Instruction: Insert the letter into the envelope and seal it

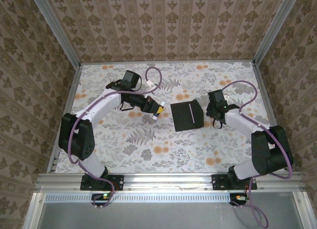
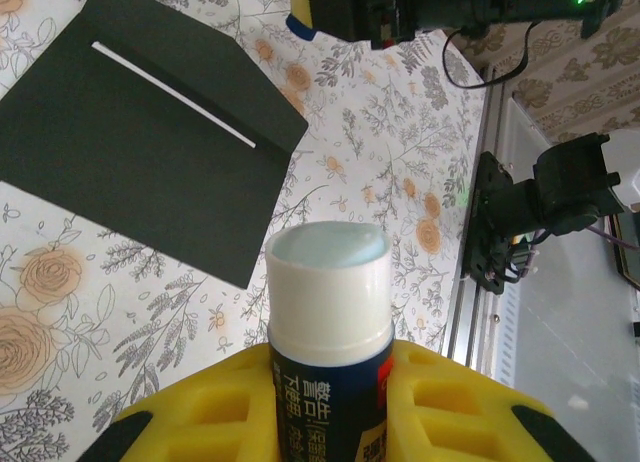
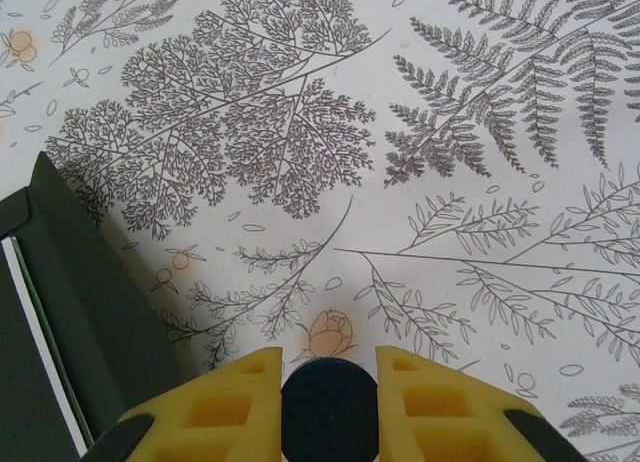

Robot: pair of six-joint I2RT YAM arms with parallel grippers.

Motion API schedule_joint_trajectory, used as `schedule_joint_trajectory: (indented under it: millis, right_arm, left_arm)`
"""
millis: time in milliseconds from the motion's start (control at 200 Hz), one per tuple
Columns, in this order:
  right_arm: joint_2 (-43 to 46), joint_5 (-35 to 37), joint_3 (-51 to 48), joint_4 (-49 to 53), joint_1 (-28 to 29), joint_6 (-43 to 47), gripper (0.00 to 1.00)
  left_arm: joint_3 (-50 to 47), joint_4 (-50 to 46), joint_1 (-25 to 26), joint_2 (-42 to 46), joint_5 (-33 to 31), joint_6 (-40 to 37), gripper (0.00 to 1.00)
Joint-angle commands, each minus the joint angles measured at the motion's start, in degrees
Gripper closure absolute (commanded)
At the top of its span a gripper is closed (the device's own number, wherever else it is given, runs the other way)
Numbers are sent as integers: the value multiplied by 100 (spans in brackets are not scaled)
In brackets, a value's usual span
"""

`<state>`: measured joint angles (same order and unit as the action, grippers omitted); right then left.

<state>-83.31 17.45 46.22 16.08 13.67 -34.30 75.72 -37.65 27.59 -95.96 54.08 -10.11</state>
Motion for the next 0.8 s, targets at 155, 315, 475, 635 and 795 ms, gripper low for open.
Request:
schedule_joint_trajectory:
  millis: [155, 315, 475, 635, 795]
  right_arm:
    - [-71, 818, -417, -763, 232, -489, 79]
    - [-145, 1018, -491, -881, 409, -437, 76]
    - [-316, 1084, -532, -953, 518, -467, 75]
    - [-473, 1129, -560, -998, 608, -472, 73]
    - [-618, 1173, -596, -1051, 676, -490, 71]
  left_arm:
    - [-187, 464, -5, -20, 178, 221, 90]
    - [-233, 570, 9, -38, 181, 299, 90]
    - [-276, 676, 35, -58, 164, 376, 90]
    - [-420, 898, 62, -19, 166, 522, 90]
    - [-512, 1072, 79, -23, 200, 641, 90]
